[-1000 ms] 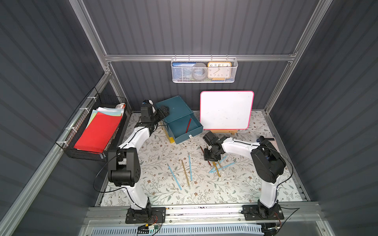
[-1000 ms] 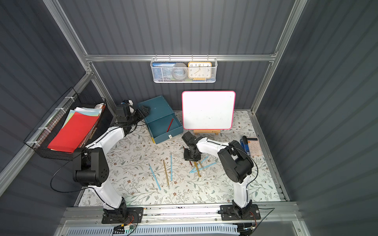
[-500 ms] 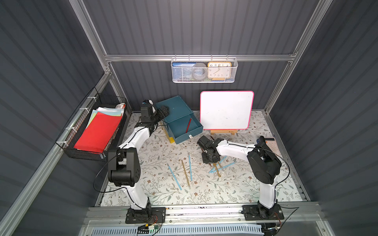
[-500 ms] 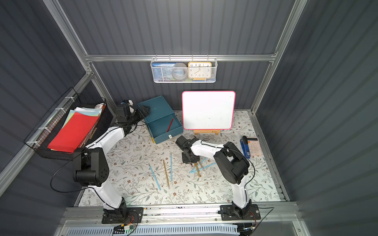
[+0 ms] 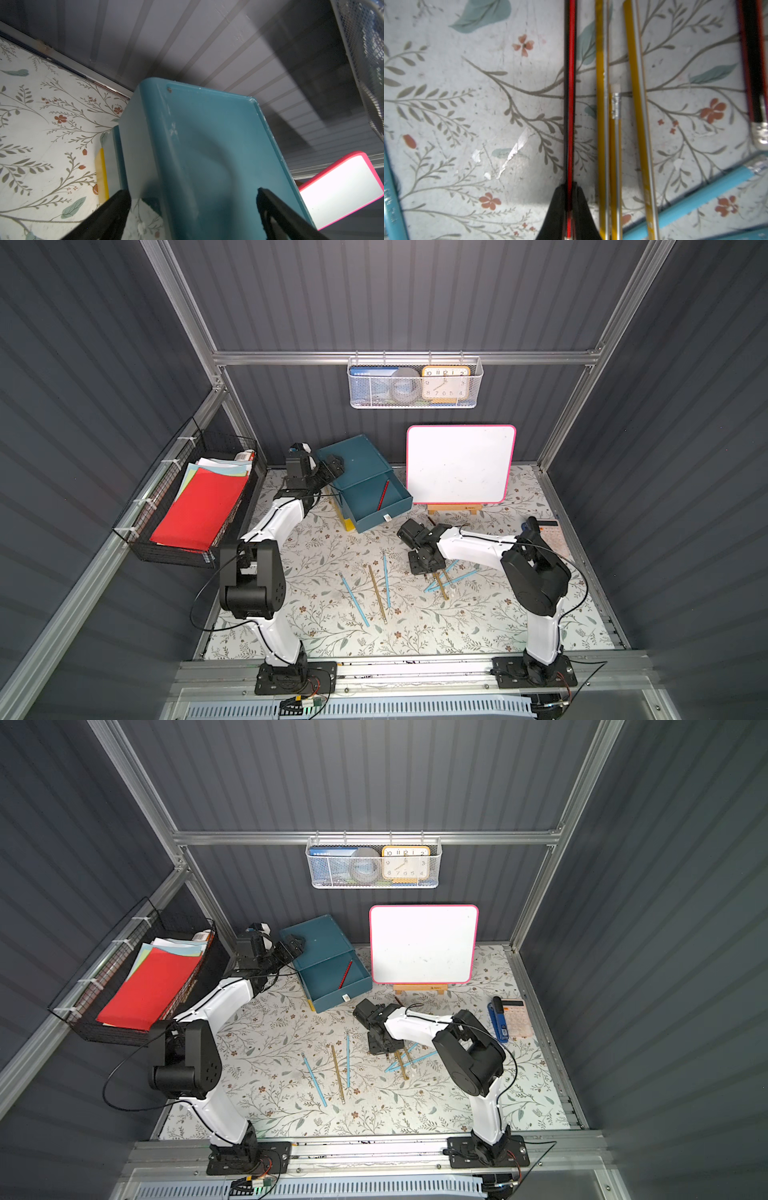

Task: Please place the pencils in the drawer according to their color
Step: Pick up the pencil from the center of the board.

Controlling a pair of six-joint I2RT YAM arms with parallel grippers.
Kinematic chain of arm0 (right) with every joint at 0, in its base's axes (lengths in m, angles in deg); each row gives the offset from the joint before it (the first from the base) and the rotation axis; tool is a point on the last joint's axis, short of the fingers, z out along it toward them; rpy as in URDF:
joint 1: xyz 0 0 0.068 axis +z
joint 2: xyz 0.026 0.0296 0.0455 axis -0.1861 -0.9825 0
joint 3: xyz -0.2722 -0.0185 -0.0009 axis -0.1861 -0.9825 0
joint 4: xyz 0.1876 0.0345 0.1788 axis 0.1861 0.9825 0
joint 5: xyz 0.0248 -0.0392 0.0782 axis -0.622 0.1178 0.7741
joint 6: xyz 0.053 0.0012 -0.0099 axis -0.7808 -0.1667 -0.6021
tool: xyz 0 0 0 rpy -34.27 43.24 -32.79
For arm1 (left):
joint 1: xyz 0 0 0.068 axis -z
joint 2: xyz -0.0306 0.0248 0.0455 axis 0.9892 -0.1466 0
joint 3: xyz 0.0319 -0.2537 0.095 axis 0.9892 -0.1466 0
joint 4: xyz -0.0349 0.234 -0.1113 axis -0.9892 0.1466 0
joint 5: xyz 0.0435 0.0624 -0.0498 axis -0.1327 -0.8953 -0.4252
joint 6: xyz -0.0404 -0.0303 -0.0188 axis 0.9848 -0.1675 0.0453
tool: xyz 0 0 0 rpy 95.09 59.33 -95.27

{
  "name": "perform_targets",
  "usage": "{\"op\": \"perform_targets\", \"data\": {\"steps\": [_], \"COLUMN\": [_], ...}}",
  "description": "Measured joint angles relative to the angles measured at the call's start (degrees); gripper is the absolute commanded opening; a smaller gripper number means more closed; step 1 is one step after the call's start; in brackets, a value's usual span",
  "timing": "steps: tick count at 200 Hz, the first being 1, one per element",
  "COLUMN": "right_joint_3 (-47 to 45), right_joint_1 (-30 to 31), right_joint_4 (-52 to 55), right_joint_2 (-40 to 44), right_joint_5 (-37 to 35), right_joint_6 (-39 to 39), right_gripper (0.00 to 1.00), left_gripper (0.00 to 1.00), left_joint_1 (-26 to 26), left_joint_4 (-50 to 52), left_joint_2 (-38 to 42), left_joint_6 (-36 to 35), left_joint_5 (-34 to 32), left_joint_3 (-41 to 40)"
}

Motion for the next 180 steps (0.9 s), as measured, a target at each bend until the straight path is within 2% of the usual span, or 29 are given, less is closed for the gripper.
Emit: {"op": "perform_targets", "data": {"steps": [49,104,180], "right_joint_3": [-2.1,-4.5,-8.0], "right_joint_1": [-0.3,0.1,0.1], "right_joint_4": [-2.0,-1.7,-0.9], "right_joint_2": [1.6,6.4,16.3], "right_joint_5": [2.2,10.9,19.3], "right_joint_6": [0.0,-1.1,-3.1], "right_gripper": [0.00,0.00,0.00], "left_gripper": [1.00,1.00,1.00], "left_joint_1": [0.0,0.0,0.0], "left_joint_4": [0.0,0.0,0.0], "left_joint_2": [0.0,-0.1,-0.2], "left_joint_6": [0.0,0.0,0.0], "left_joint_5": [0.0,0.0,0.2], "left_joint_3": [0.0,0.0,0.0]}}
